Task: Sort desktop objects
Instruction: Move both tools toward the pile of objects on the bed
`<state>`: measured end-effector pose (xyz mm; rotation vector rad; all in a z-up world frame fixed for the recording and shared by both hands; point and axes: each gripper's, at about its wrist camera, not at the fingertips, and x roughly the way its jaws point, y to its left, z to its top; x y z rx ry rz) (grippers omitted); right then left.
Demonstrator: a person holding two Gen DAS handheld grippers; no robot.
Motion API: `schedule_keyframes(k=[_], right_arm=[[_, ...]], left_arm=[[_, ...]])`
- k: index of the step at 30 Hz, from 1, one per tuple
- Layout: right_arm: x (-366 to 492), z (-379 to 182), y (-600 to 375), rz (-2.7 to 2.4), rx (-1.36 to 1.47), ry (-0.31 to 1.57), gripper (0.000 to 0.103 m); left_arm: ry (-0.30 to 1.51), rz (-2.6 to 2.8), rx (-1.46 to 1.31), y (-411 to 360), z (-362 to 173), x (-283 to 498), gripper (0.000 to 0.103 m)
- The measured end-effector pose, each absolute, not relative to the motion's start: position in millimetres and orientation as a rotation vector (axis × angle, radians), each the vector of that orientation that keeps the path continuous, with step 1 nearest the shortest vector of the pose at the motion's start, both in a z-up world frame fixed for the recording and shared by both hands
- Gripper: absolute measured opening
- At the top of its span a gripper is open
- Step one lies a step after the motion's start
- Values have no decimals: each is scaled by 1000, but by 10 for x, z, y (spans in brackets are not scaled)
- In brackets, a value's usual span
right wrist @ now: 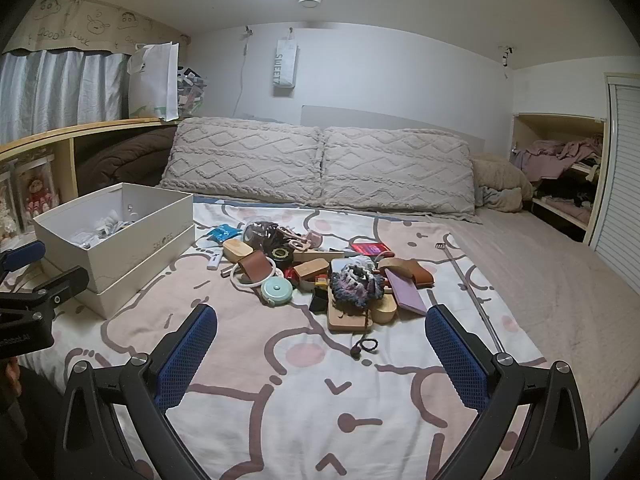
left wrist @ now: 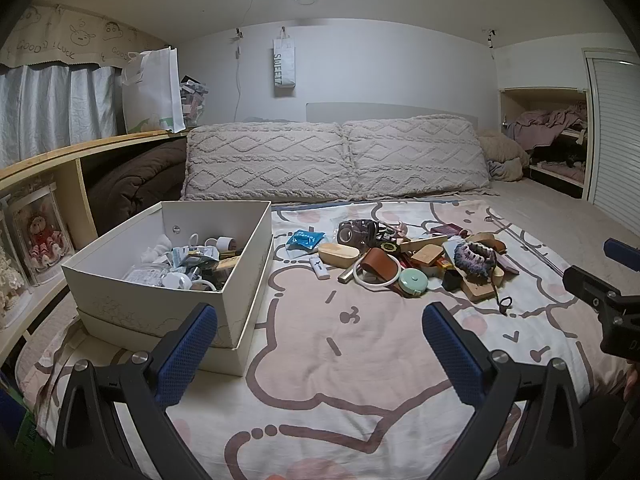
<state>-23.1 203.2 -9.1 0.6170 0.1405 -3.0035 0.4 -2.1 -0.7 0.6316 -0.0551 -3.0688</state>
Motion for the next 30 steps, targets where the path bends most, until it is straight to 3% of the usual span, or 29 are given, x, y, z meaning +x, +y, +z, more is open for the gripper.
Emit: schedule_keyframes(k=[30], right_arm=[[-353, -284, 2083, -2973, 734, 118, 103]], left_arm=[[-77, -3059, 724, 21, -232, -94, 103]])
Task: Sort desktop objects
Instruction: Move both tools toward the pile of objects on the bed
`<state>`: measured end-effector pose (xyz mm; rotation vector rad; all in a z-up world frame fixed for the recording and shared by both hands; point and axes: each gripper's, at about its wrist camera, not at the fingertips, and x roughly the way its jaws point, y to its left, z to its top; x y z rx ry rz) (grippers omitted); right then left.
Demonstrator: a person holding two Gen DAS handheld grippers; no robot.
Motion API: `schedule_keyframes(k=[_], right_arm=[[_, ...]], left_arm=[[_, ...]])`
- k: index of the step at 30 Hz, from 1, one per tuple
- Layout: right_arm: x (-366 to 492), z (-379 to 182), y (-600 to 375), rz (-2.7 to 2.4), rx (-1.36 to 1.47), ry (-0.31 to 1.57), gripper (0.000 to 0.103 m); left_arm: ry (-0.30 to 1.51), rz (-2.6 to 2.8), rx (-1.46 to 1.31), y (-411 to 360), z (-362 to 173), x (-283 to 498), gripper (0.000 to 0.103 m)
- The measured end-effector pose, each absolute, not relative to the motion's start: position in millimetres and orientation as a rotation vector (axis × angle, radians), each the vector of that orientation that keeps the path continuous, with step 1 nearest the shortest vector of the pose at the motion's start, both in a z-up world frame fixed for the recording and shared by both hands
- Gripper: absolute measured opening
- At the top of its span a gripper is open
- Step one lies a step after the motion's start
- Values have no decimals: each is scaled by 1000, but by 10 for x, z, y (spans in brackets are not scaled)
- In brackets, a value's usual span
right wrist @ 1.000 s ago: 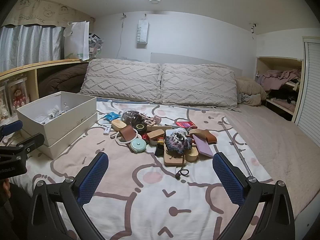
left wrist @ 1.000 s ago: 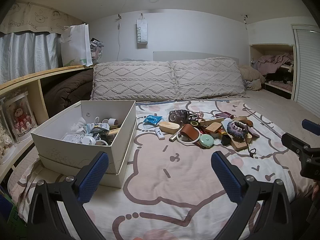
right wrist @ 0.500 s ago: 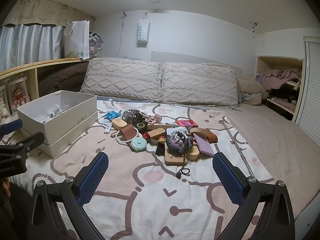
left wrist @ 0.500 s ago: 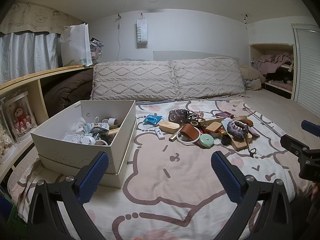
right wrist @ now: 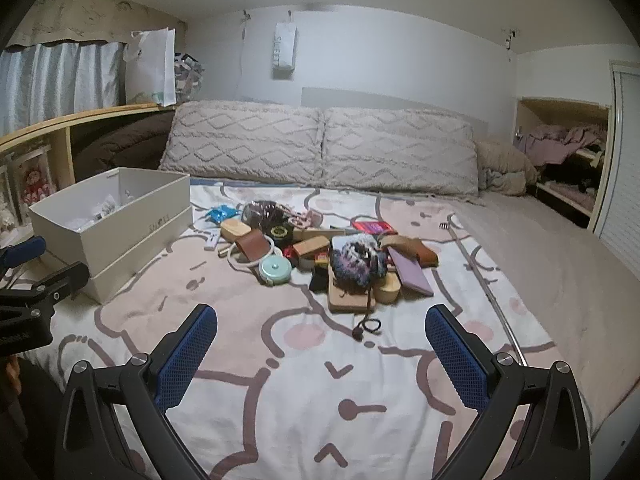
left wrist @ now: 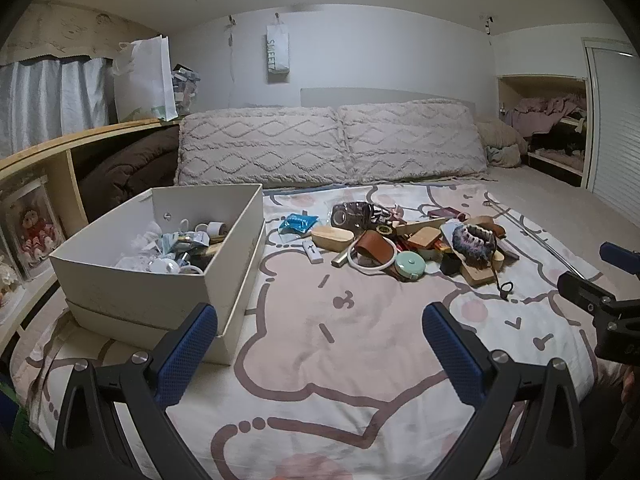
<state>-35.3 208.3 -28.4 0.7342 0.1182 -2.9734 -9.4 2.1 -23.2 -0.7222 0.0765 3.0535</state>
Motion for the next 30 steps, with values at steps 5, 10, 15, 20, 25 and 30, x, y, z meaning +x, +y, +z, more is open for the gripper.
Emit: schedule_keyframes(k=[5, 10, 15, 20, 25, 30], right_arm=[[-417, -372, 2121, -2959, 779, 100, 103], [-498, -480, 2139, -2942, 832, 90, 103], [-587, -600, 2155, -2919, 891, 78, 103], [-731, -728, 2172, -2891, 973, 95, 103], [-904, -824, 2202, -2853, 1031, 93, 103], [-1092, -932, 2227, -2818, 1093, 102, 103]], left_arm=[[64, 3032, -762, 54, -311, -167, 103], [63, 3010, -804, 114, -409, -246, 103], [57, 2986, -852, 160, -520, -348, 103], [41, 2960, -914, 175, -632, -471, 103], [21, 2936, -982, 204, -777, -598, 103], [31, 2916, -1034, 240, -903, -697, 103]])
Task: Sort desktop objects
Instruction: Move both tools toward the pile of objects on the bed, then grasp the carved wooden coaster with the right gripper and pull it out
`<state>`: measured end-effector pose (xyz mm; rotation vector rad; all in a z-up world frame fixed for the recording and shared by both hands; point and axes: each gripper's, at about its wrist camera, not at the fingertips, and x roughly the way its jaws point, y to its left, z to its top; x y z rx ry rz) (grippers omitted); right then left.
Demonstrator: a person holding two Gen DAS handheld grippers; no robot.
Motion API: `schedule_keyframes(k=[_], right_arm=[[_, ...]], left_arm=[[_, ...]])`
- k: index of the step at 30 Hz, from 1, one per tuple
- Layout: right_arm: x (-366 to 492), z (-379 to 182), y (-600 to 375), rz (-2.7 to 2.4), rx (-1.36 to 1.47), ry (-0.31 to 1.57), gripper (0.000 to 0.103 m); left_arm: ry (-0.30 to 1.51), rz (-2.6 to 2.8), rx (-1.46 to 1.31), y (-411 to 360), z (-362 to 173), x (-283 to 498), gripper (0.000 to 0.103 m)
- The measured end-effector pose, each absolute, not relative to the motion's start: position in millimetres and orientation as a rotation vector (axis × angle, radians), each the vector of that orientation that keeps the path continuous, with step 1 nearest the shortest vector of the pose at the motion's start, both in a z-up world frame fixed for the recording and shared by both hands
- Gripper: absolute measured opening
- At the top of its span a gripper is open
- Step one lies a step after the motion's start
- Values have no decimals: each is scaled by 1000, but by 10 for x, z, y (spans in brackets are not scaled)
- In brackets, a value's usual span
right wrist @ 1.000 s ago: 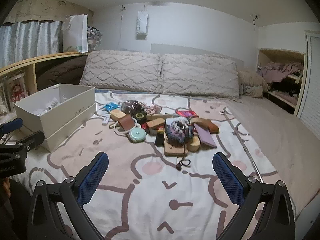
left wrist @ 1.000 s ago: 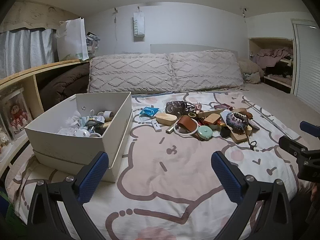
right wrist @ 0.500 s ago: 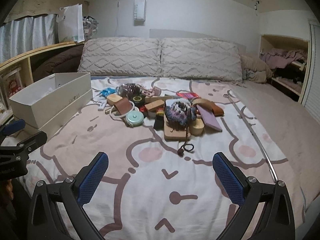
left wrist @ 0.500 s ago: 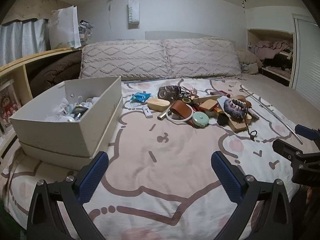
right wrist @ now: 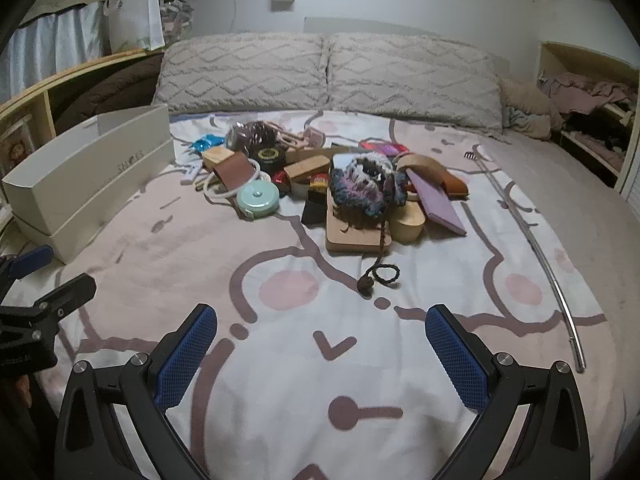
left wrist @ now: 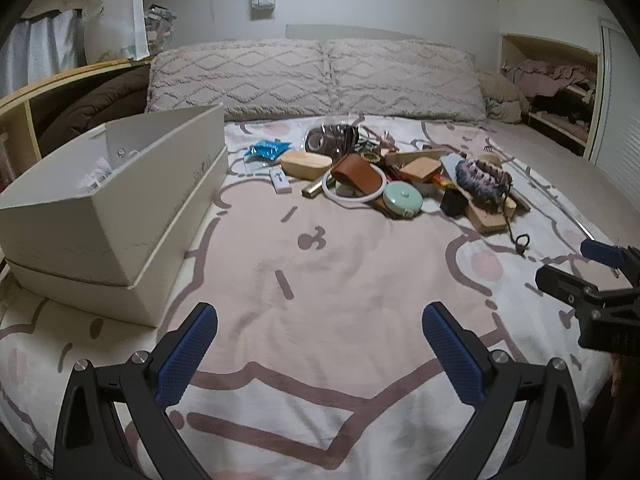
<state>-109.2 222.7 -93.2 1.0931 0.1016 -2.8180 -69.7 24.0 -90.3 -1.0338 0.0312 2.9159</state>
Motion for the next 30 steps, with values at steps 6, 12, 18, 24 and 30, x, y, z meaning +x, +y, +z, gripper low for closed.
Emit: schedule_keyframes(k=[6, 12, 18, 24, 30], right_arm=[[-1330, -1079, 2284, -2755, 1182, 62, 103], [-1548, -1099, 2367, -2696, 1168, -27, 103], [-1797, -1083, 2473, -2615, 1164, -168, 103], [-2061, -1122, 2411, -2496, 1194, -171, 103], [-2315, -1174, 2448, -2483, 1217, -144, 103]], left_arm=[[21, 2881, -1107, 247, -1055, -815, 103], [14, 2863, -1164, 244, -1193, -883, 103], [13, 2848, -1198, 266, -1287, -914, 103], [36, 2856, -1189, 283, -1315, -911, 103], [23, 2848, -1194, 266, -1314, -928, 103]])
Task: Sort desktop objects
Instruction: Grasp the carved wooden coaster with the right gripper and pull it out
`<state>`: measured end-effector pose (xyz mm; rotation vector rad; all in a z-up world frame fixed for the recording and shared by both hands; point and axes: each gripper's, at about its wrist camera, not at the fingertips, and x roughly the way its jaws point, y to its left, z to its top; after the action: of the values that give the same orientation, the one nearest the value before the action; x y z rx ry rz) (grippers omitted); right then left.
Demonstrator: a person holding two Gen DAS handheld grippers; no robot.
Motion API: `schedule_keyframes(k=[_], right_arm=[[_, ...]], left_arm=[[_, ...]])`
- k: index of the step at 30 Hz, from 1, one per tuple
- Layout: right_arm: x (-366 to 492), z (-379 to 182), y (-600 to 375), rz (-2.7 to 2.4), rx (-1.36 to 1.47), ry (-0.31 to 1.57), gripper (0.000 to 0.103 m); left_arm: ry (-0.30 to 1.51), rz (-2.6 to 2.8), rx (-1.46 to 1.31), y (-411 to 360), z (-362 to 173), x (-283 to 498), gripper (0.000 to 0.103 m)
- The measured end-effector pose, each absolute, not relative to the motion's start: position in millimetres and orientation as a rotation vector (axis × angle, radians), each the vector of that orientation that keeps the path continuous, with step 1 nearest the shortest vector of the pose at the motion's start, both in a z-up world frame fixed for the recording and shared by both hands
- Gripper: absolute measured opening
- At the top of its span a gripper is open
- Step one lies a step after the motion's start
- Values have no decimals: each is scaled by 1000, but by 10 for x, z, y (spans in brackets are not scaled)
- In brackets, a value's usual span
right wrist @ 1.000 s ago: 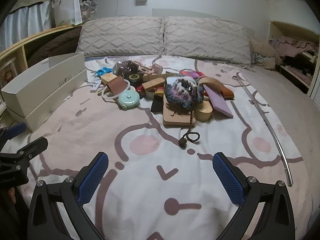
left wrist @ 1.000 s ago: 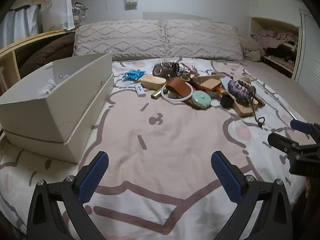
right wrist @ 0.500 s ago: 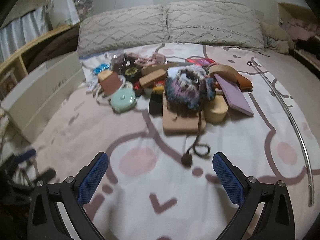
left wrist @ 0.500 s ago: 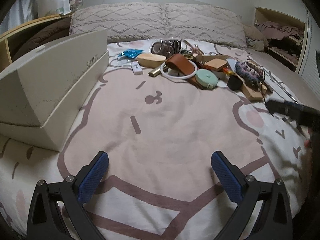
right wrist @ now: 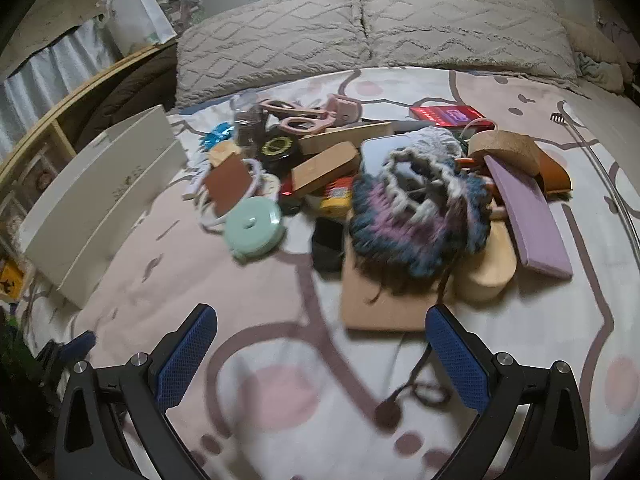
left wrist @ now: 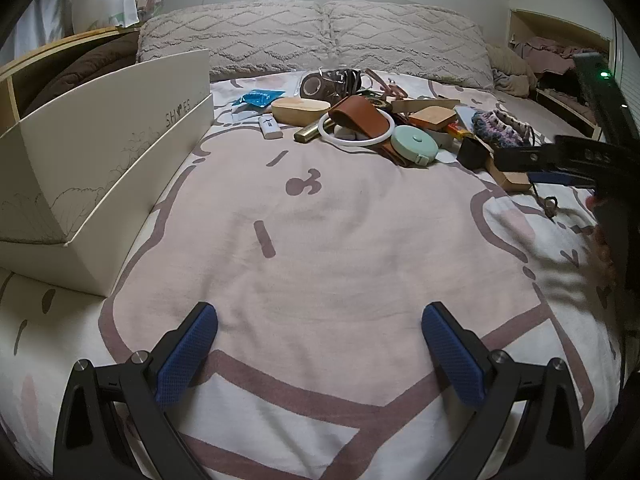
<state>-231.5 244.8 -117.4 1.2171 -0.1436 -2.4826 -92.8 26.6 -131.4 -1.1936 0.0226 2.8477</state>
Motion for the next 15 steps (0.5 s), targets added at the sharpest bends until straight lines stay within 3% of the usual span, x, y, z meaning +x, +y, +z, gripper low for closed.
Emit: schedule_keyframes(k=[15], right_arm=[[-2522, -1219, 2547, -2522, 1224, -98, 103]], left_arm=[[-101, 2666, -1111, 477, -1045, -1149, 103]])
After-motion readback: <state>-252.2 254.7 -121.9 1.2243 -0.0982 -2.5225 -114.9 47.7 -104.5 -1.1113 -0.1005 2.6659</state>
